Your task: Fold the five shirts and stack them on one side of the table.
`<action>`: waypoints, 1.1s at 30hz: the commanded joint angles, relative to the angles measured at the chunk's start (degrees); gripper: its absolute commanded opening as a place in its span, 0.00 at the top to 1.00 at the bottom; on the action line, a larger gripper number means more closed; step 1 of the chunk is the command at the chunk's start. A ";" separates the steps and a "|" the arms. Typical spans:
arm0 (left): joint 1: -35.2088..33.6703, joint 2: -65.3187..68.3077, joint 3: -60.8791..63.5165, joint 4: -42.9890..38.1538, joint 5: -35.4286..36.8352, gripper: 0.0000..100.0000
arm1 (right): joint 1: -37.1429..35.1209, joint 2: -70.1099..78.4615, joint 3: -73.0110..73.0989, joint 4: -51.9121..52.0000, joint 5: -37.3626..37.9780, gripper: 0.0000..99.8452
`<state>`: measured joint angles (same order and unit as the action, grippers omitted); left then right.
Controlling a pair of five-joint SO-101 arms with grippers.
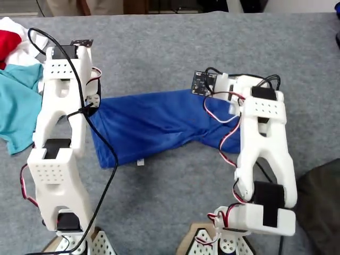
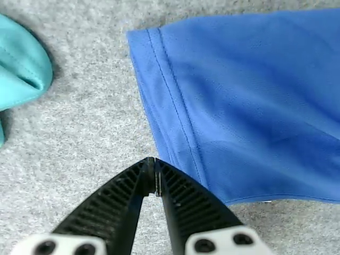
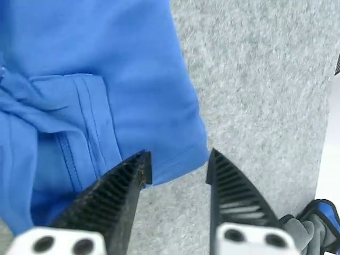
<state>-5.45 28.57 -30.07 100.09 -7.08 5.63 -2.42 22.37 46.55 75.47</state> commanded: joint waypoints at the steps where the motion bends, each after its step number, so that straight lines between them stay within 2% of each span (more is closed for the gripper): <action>1: -0.44 -3.74 -0.53 0.62 -0.18 0.98 | -1.01 0.22 -3.38 -0.97 -0.70 0.80; 4: -0.44 -3.74 -0.53 0.62 -0.18 0.98 | -0.84 -0.84 -3.82 2.81 -0.88 0.80; 9: -0.44 -3.74 -0.53 0.62 -0.18 0.98 | -1.80 -8.57 -5.58 18.73 -1.58 0.80; 12: -0.44 -3.74 -0.53 0.62 -0.18 0.98 | -3.12 -12.44 -3.03 22.07 -1.58 0.80; 15: -0.44 -3.74 -0.53 0.62 -0.18 0.98 | -4.44 -14.90 1.63 22.33 -1.93 0.88; 18: -0.44 -3.74 -0.53 0.62 -0.18 0.98 | -5.85 -16.92 5.41 22.59 -6.42 0.99; 22: 0.09 -3.74 0.09 0.62 0.09 0.98 | -6.37 -18.95 9.19 22.59 -11.43 0.99; 26: 2.81 -3.74 2.90 0.62 0.26 0.98 | -6.37 -19.03 12.79 22.07 -12.40 0.99; 33: 9.14 -3.82 4.04 0.62 2.20 0.98 | -6.29 -11.30 15.25 9.32 -12.40 0.99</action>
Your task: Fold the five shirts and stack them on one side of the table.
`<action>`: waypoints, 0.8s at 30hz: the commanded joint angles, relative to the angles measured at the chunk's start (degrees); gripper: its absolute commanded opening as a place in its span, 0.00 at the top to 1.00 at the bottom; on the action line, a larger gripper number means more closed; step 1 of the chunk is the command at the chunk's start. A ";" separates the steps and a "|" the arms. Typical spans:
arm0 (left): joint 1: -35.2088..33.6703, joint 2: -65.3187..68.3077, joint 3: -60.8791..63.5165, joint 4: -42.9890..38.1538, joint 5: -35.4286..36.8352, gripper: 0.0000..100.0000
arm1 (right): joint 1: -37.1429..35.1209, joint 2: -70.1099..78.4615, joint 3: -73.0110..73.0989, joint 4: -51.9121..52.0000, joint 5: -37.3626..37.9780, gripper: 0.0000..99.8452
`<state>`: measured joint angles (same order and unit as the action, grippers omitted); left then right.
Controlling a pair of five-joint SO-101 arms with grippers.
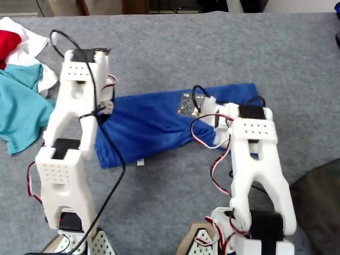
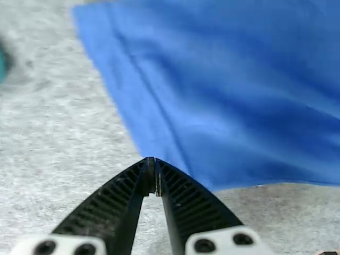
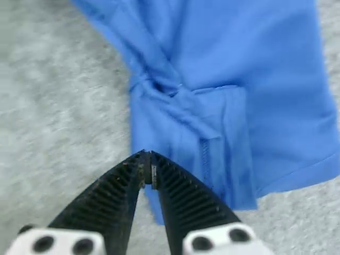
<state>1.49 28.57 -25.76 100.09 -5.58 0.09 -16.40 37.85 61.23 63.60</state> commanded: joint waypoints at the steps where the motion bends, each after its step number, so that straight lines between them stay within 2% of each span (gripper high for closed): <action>1: 2.81 -3.82 -0.26 0.62 0.70 0.98 | -0.75 4.70 -1.10 -6.77 -0.53 0.99; 11: 3.52 -3.21 0.35 -0.88 0.70 0.98 | -0.75 24.22 -20.53 -8.35 -2.55 0.99; 20: 3.69 -3.21 0.35 -0.88 0.70 0.98 | -0.40 30.73 -31.87 -5.45 -2.55 0.99; 24: 3.69 -3.21 0.35 -0.88 0.70 0.98 | 1.10 28.53 -34.15 1.49 -2.64 0.99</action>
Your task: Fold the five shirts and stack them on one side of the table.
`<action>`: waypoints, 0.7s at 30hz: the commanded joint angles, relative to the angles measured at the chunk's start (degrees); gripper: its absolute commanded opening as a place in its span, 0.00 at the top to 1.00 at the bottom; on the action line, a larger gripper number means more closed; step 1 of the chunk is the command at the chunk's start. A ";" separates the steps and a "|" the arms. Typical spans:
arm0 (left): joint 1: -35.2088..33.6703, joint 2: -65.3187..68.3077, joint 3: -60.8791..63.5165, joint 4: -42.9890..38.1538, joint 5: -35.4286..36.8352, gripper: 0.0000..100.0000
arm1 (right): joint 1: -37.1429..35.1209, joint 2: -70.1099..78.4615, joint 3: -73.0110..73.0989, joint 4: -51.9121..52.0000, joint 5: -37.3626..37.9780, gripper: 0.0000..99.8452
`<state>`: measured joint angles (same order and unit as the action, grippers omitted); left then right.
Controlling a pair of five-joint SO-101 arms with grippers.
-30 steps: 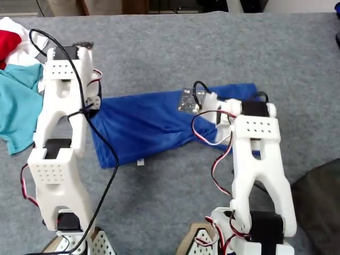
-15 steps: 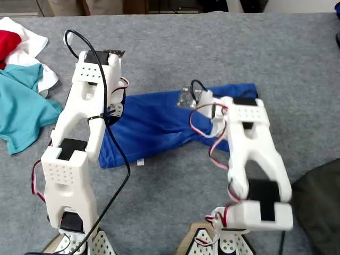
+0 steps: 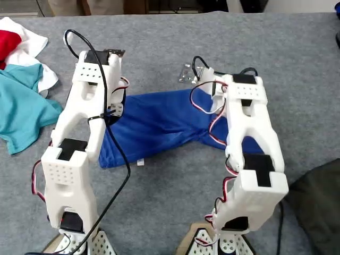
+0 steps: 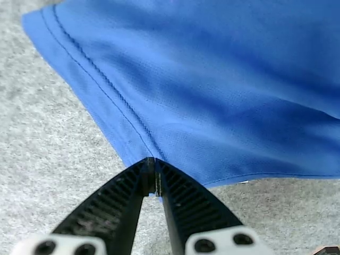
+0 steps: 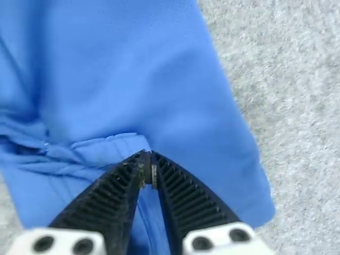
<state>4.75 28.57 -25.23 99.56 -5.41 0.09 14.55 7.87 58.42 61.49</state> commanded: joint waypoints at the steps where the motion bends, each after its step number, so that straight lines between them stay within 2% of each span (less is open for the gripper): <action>1: 0.53 -3.30 -0.18 -0.35 0.53 0.98 | 1.71 -3.65 -4.26 6.07 -0.62 0.99; 9: 4.31 -3.74 2.55 0.62 1.67 0.98 | 4.79 -16.48 0.66 15.03 -0.62 0.99; 13: 6.59 -3.74 8.35 -1.67 2.90 0.98 | 5.23 -21.41 7.52 15.03 -0.62 0.99; 18: 0.44 -3.82 10.81 -4.13 2.02 0.98 | 6.90 -24.92 13.32 12.48 -2.64 0.99; 21: -4.92 -3.82 10.20 -3.60 -2.90 0.98 | 8.13 -25.63 14.64 11.87 -2.81 0.99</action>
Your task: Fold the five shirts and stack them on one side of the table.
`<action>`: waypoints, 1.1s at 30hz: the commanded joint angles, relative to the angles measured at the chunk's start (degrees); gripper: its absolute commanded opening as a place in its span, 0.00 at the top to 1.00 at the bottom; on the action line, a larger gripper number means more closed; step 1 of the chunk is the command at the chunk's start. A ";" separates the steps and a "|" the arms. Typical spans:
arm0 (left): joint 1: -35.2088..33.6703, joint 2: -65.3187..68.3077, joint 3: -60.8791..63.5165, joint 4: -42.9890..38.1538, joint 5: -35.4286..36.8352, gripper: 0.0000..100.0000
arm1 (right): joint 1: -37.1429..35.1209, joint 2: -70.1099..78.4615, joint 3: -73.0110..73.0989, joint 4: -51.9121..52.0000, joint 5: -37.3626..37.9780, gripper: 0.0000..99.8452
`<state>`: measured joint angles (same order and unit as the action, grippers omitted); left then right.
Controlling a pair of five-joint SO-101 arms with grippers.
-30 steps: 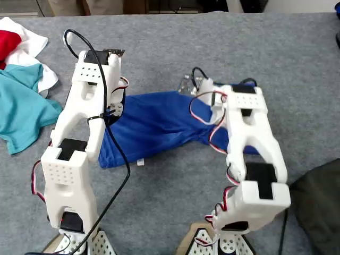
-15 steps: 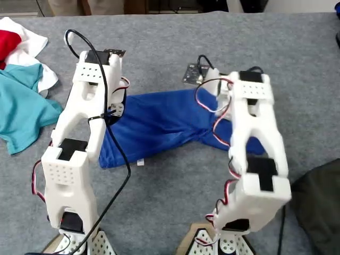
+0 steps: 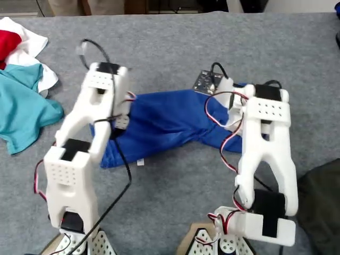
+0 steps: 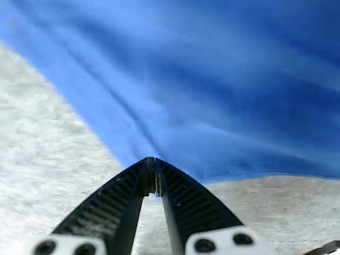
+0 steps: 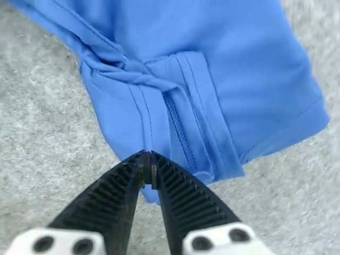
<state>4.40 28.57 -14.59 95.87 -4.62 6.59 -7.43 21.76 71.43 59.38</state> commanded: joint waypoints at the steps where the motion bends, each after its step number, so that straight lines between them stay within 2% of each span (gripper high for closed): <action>1: -5.63 -4.00 -0.62 1.05 -7.21 0.96 | 1.80 -3.91 1.01 -1.14 -0.62 0.99; 3: -7.56 -5.14 -0.79 3.25 -15.21 0.91 | 1.80 -4.00 1.10 -1.14 -0.70 0.99; 5: -9.76 -6.73 -1.41 3.08 -17.32 0.87 | 1.80 -4.00 1.10 -1.14 -0.70 0.99; 8: -12.04 -7.52 -3.34 2.02 -11.69 0.87 | 1.36 -4.00 1.10 -1.14 -0.70 0.99; 12: -12.31 -7.52 -2.46 0.62 3.08 0.86 | 1.27 -4.00 1.10 -2.46 -0.79 0.99; 14: -11.87 -7.69 -0.53 -1.76 6.15 0.86 | 1.36 -4.00 1.10 -3.16 -0.79 0.99; 20: -11.43 -7.96 7.03 -8.79 9.41 0.77 | 1.36 -3.74 1.10 -3.25 -0.79 0.99; 25: -11.34 -7.52 8.09 -10.11 9.49 0.77 | 1.36 -3.65 1.19 -4.04 -0.79 0.99; 33: -11.60 -7.43 16.53 -22.15 9.41 0.77 | 1.36 -3.65 1.19 -6.07 -0.70 0.99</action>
<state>-7.21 24.35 -0.26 77.23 4.44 7.38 -7.87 22.81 66.42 59.21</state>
